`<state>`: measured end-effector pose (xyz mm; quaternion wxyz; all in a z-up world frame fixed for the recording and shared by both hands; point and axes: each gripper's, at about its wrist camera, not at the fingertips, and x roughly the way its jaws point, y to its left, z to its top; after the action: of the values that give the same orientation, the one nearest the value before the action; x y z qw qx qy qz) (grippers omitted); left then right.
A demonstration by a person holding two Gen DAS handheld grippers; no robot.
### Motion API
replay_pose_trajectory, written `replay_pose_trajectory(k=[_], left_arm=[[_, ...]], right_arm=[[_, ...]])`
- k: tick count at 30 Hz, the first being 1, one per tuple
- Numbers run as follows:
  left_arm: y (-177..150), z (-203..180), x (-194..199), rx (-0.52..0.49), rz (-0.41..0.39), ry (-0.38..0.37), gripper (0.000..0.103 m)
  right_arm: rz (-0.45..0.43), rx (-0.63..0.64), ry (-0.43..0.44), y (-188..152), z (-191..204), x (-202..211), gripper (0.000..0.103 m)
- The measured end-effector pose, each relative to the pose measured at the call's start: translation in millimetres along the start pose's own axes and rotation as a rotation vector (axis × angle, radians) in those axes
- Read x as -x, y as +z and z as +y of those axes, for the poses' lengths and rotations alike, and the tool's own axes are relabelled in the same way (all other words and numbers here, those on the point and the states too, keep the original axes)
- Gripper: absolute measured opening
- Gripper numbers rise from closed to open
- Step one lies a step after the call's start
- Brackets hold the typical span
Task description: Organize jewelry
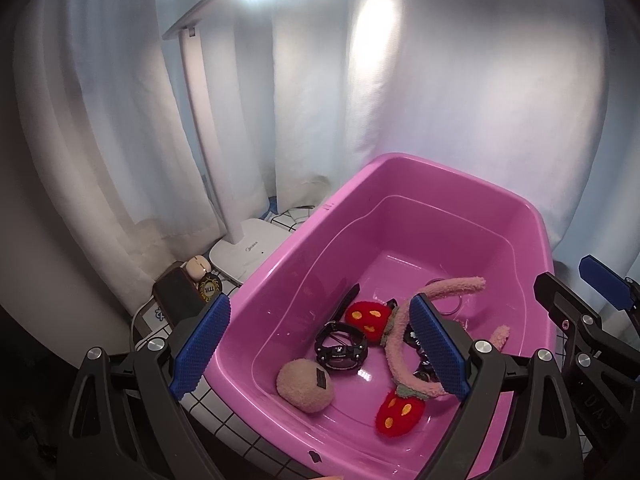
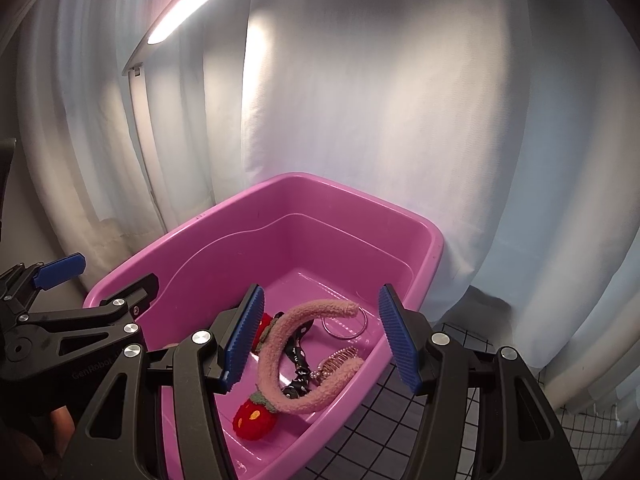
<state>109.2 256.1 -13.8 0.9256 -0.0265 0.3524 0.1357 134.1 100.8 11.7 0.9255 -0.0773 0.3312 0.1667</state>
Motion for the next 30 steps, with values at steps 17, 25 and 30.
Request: replay_pose_trajectory(k=[17,25,30], left_arm=[[1.1,0.9,0.0,-0.004,0.004,-0.007,0.090],[1.6,0.4,2.0,-0.004,0.001,-0.010,0.090],[1.3,0.3,2.5,-0.003,-0.001,-0.009,0.090]], right_arm=[[-0.001,0.003,0.004,-1.3,-0.6,0.6,0.057],[-0.003,0.004,0.005,-1.0,-0.8,1.9,0.057],[-0.006,0.003,0.005,-0.9,-1.3,2.7,0.057]])
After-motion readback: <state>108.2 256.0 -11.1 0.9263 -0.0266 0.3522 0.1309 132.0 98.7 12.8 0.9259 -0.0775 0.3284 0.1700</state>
